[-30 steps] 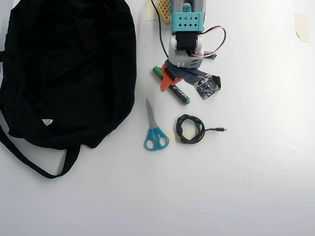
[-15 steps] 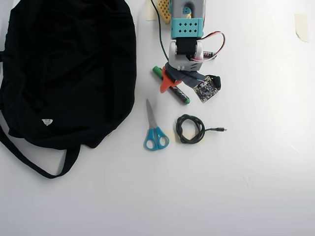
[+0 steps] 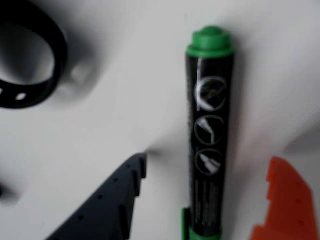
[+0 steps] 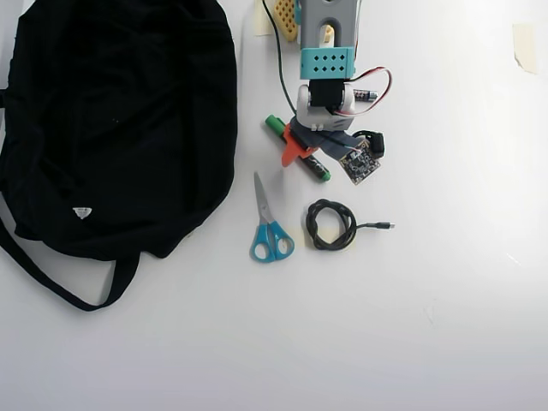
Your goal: Put the green marker into the black bag
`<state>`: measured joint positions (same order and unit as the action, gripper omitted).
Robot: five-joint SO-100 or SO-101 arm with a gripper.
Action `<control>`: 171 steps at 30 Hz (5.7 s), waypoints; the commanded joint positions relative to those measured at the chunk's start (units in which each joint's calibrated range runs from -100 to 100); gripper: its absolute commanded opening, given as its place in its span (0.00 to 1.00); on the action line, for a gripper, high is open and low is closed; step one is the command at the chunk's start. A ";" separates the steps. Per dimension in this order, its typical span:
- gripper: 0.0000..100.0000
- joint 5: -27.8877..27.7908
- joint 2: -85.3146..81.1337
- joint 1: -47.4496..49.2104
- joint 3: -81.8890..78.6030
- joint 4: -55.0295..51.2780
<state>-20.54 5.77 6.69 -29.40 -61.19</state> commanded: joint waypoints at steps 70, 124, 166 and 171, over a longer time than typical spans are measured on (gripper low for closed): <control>0.02 1.29 -1.62 -1.23 20.87 -18.66; 0.02 13.46 -0.29 -41.91 48.54 -33.13; 0.02 26.52 -42.53 -5.64 -7.79 -8.50; 0.02 22.43 -58.22 -5.79 -24.15 -7.03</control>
<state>5.54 -40.31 0.51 -43.16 -70.03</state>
